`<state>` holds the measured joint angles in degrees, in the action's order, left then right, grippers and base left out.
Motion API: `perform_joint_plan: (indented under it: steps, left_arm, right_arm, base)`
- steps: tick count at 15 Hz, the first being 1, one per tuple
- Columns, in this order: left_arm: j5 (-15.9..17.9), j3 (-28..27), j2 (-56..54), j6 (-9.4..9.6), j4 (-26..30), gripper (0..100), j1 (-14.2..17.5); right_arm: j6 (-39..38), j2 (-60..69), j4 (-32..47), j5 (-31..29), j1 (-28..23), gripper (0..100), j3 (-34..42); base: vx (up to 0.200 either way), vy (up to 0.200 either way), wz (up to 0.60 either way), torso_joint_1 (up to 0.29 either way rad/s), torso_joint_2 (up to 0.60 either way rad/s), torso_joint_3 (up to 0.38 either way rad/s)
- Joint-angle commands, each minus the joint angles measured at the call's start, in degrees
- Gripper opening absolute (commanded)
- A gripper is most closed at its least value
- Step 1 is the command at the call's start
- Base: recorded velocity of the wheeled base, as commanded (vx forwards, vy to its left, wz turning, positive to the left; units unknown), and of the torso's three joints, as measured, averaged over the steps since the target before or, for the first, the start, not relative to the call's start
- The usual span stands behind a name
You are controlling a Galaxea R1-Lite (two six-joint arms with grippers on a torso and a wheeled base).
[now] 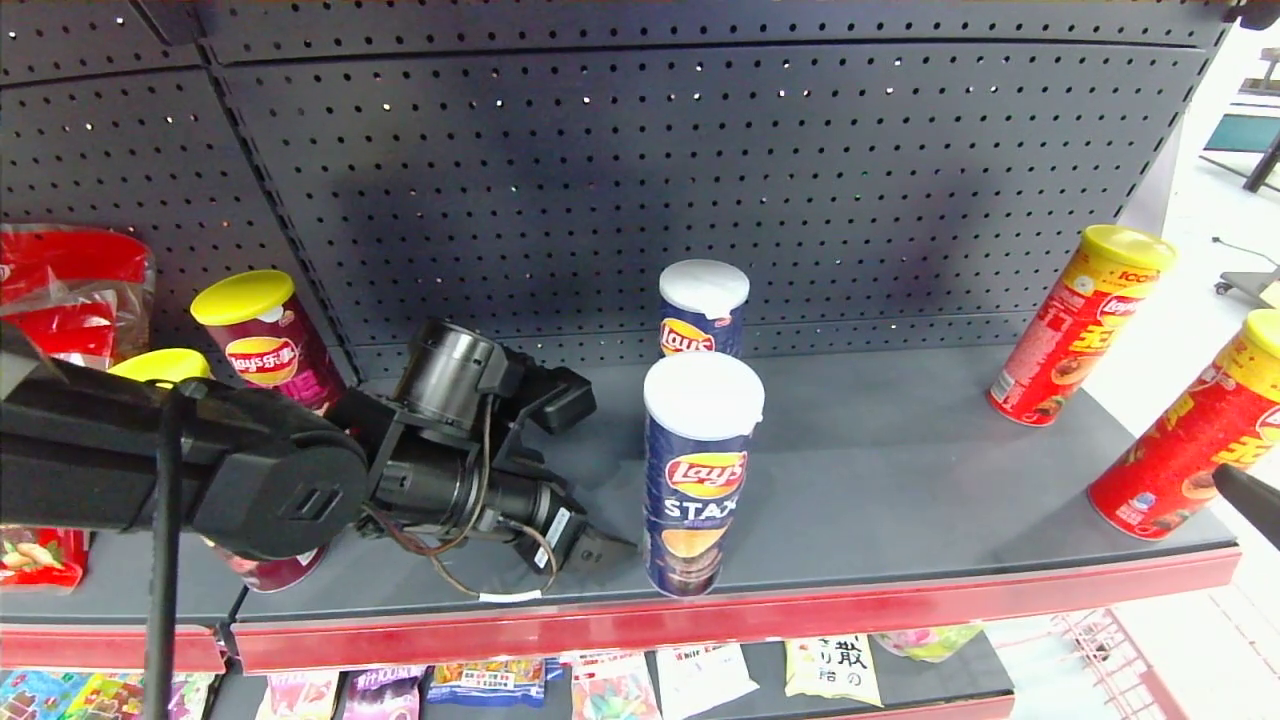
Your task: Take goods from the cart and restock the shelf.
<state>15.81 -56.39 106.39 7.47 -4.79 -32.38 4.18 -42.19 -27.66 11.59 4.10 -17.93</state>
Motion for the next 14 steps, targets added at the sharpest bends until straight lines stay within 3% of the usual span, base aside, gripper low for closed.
perform_joint_plan:
  steps: [1, 14]
  left_arm:
    - [0.01, -0.47, 0.49, 0.0, -0.04, 100, 0.03]
    - [0.01, -2.58, 2.68, 0.0, -0.04, 100, -0.05]
  right_arm:
    - [0.04, -0.26, -0.03, 0.01, 0.03, 100, 0.0]
    - [0.04, -0.17, -0.03, 0.01, 0.03, 100, -0.09]
  base:
    - [0.0, 0.0, 0.0, 0.0, 0.0, 0.0]
    - [0.0, 0.0, 0.0, 0.0, 0.0, 0.0]
